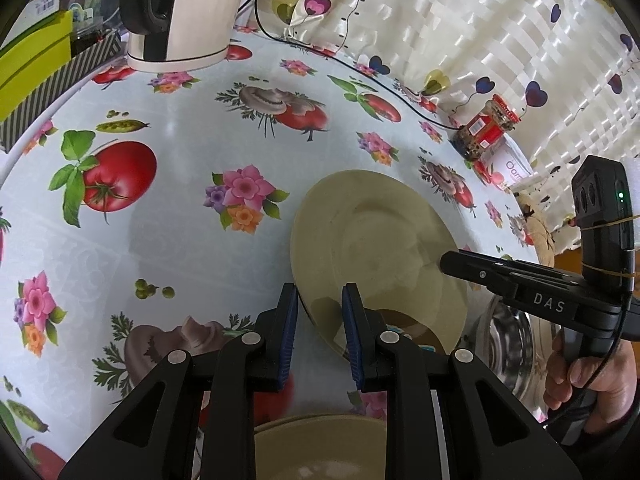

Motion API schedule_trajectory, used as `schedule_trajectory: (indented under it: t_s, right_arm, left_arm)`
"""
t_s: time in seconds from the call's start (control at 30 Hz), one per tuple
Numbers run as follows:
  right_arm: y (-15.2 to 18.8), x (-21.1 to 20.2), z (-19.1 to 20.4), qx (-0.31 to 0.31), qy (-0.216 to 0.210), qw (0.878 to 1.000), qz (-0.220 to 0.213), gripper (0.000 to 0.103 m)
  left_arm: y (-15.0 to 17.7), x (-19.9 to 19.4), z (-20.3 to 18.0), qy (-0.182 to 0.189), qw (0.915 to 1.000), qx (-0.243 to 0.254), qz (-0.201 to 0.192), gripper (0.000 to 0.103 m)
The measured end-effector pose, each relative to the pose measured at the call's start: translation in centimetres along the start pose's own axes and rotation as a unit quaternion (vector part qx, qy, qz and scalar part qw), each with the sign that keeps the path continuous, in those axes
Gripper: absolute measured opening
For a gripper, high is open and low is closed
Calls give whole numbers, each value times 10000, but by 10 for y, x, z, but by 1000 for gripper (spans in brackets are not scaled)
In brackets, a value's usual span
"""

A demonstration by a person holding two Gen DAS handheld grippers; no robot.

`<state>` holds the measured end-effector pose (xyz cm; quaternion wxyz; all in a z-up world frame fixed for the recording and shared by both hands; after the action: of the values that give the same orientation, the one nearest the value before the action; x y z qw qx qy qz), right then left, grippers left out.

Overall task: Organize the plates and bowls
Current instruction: 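Lower the plate stack onto the third beige plate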

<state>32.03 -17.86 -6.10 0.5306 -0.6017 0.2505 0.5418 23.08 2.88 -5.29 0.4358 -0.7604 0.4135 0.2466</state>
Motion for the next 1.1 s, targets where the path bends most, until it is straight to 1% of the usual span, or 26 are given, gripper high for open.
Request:
schedule_trajectory:
  t_s: [0.23, 0.53, 1.1]
  right_arm:
    - [0, -11, 12, -81, -19, 9999, -71, 20]
    - [9, -21, 31, -197, -48, 9998, -86, 20]
    - [48, -31, 68, -435, -150, 9989, 13, 20]
  left_arm:
    - [3, -17, 1, -51, 9999, 0, -99, 23]
    - [18, -39, 6, -125, 9997, -68, -183, 23]
    - [60, -73, 20, -273, 9991, -245, -217, 23]
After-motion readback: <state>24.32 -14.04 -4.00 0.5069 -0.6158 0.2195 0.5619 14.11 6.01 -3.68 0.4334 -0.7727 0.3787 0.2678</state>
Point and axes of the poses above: each gripper's, at about its wrist camera, not at the fingertips, and x roughly the way its jaws point, z to its left, y to its underside, the point moved 2 cm from there along x, roughly the way its jaws point, and after that the axes turned 8 degrees about y, right-handed, at the moved point
